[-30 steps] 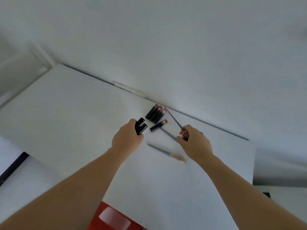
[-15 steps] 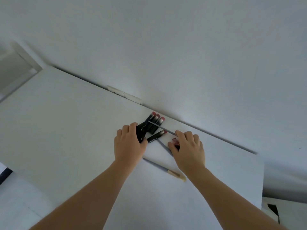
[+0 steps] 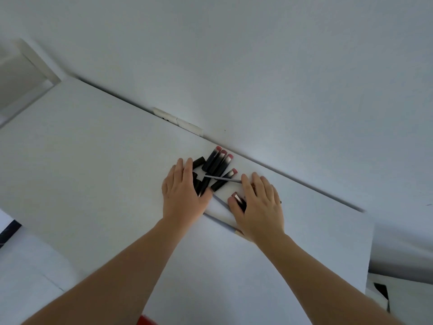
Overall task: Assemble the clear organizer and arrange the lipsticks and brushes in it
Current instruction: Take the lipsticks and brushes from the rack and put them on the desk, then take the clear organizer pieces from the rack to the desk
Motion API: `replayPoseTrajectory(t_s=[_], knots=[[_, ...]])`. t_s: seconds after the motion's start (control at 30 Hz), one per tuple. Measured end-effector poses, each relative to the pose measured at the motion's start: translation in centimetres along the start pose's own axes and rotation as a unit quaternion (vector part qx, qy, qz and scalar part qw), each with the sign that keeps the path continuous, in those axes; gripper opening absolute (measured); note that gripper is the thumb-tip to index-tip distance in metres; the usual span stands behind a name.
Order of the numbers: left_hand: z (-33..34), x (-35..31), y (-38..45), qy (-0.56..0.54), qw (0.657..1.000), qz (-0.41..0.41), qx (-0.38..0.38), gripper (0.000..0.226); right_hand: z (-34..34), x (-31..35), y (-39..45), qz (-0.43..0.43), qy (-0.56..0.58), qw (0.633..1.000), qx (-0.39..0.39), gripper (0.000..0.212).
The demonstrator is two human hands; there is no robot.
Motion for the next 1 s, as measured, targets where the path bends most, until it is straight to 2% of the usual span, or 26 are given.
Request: replayPoseTrajectory(t_s=[0.17,0.37,0.53,0.63,0.73,0.83,1.0], knots=[[-0.9,0.0,0.0,-0.038,0.999,0.001,0.022,0.093,-0.4,-0.4,0.4,-0.001,0.002,0.999,0.040,0.073],[-5.3,-0.2,-0.8,-0.105,0.994,-0.033,0.012,0.078,-3.8,-0.5,1.0,-0.002,0.063,0.995,0.078,0.074],[-12.2,0.6,-4.1,-0.176,0.981,-0.068,-0.035,0.052,-9.2,0.8,0.9,0.006,0.210,0.974,0.089,0.049],[-16.1,1.2,-7.7,-0.251,0.963,-0.078,-0.064,0.030,-11.7,2.6,-0.5,-0.007,0.287,0.953,0.099,0.041],[-19.2,2.3,-12.5,-0.337,0.932,-0.106,-0.081,0.018,-13.4,4.8,-2.9,-0.011,0.367,0.923,0.117,0.032],[-21.6,4.2,-19.1,-0.415,0.886,-0.154,-0.139,0.018,-14.2,7.3,-6.1,-0.029,0.426,0.897,0.115,0.022],[-23.2,9.3,-33.9,-0.427,0.838,-0.256,-0.223,0.025,-13.3,11.7,-13.0,-0.063,0.479,0.862,0.154,0.013]])
Point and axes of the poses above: each hand's wrist, its own y-axis towards the middle knuckle, its own z-axis out of the palm, x = y × z, the point moved 4 cm from there along y, towards the middle knuckle, and after that the axes turned 4 degrees about -y, right-handed, at the moved point
